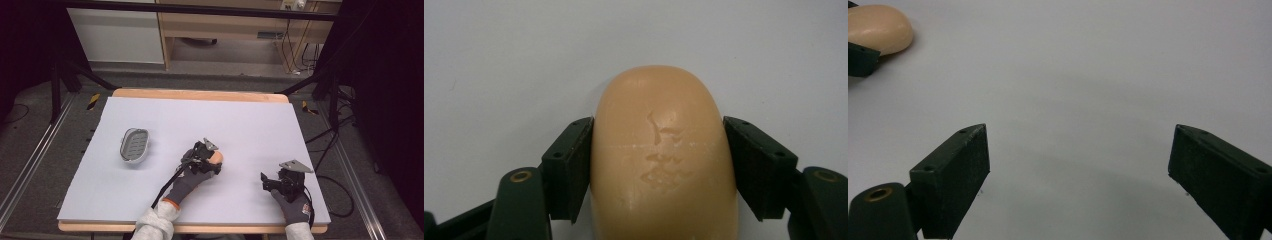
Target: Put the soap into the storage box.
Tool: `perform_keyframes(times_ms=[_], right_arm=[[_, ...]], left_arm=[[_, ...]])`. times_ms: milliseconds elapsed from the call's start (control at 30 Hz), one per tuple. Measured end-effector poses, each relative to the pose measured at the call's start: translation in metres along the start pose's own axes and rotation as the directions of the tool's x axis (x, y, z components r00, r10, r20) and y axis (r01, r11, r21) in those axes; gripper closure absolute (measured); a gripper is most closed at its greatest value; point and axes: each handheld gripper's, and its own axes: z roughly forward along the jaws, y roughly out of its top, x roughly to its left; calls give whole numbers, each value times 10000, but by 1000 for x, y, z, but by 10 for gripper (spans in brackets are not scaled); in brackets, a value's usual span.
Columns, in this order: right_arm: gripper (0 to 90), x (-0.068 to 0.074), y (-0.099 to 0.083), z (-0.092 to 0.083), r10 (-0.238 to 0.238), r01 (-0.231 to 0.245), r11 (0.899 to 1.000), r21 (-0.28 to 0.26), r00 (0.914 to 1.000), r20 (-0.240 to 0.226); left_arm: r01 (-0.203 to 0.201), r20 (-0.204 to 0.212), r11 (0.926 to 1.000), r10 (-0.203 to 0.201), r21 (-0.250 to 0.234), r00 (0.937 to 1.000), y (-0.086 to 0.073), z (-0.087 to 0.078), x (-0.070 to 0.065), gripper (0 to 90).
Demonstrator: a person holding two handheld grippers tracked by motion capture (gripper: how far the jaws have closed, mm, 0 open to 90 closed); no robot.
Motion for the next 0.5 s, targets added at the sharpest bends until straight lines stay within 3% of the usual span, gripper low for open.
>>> perform_keyframes(times_ms=[500], right_arm=[[98, -1, 0, 0, 21, -21, 10000, 29, 10000, -73]], left_arm=[[3, -39, 10000, -3, 5, 10000, 1, -3, -1, 318]])
